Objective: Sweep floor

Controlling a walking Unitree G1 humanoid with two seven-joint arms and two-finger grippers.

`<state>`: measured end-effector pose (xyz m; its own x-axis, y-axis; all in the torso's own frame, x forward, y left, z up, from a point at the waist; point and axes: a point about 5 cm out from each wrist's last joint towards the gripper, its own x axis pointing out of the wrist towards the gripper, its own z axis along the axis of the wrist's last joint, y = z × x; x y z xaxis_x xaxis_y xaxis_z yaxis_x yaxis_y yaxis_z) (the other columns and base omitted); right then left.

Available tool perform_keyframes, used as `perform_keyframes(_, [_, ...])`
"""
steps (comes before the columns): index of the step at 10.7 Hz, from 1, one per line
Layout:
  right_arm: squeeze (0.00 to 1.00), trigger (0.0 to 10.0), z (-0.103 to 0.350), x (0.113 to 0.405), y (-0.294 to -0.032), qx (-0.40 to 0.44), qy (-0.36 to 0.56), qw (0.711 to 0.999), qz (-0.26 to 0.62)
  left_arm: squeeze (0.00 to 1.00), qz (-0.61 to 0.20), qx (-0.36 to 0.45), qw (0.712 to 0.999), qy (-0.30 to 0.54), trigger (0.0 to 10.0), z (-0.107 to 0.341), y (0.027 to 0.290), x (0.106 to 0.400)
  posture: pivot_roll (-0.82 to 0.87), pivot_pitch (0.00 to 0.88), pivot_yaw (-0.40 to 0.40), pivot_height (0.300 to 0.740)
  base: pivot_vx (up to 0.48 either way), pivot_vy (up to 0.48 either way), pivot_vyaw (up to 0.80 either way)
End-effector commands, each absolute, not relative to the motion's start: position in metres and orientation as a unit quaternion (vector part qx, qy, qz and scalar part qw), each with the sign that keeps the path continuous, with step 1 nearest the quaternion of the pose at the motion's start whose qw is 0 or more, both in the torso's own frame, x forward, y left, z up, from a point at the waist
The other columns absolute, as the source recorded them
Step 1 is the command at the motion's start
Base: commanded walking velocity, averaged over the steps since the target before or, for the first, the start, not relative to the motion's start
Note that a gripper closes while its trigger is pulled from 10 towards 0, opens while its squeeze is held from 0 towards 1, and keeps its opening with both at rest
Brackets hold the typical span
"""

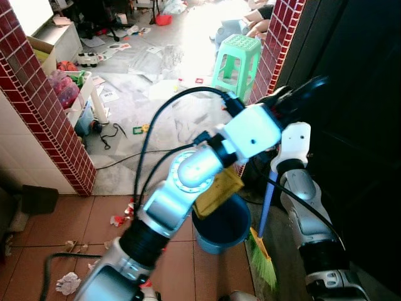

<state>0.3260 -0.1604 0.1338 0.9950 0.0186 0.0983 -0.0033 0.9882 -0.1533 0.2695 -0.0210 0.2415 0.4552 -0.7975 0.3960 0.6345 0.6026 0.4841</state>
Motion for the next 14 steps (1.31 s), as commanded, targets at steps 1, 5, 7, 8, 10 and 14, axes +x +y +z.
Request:
perform_keyframes(1, [0.00, 10.0, 0.143, 0.330, -0.161, -0.079, -0.067, 0.995, 0.006, 0.00, -0.411, 0.108, 0.835, -0.351, 10.0, 0.265, -0.021, 0.263, -0.02, 0.000, -0.030, 0.740, 0.000, 0.000, 0.00])
perform_keyframes(5, [0.00, 10.0, 0.142, 0.331, -0.157, -0.080, -0.068, 0.994, 0.012, 0.00, -0.393, 0.113, 0.843, -0.349, 10.0, 0.261, -0.017, 0.267, -0.02, 0.000, -0.032, 0.740, 0.000, 0.000, 0.00])
perform_keyframes(7, [0.00, 10.0, 0.142, 0.333, -0.156, -0.080, -0.067, 0.994, 0.012, 0.00, -0.400, 0.136, 0.833, -0.357, 10.0, 0.259, -0.021, 0.265, -0.03, 0.000, -0.030, 0.740, 0.000, 0.000, 0.00])
perform_keyframes(8, [0.00, 10.0, 0.141, 0.333, -0.157, -0.080, -0.066, 0.995, 0.012, 0.00, -0.400, 0.124, 0.838, -0.349, 10.0, 0.258, -0.021, 0.265, -0.03, 0.000, -0.030, 0.740, 0.000, 0.000, 0.00])
perform_keyframes(10, [0.00, 10.0, 0.139, 0.334, -0.157, -0.080, -0.064, 0.995, 0.013, 0.00, -0.391, 0.116, 0.845, -0.346, 10.0, 0.259, -0.019, 0.266, -0.02, 0.000, -0.031, 0.740, 0.000, 0.000, 0.00])
perform_keyframes(14, [0.00, 10.0, 0.138, 0.336, -0.156, -0.079, -0.064, 0.995, 0.016, 0.00, -0.391, 0.121, 0.848, -0.337, 10.0, 0.254, -0.019, 0.268, -0.02, 0.000, -0.036, 0.740, 0.000, 0.000, 0.00])
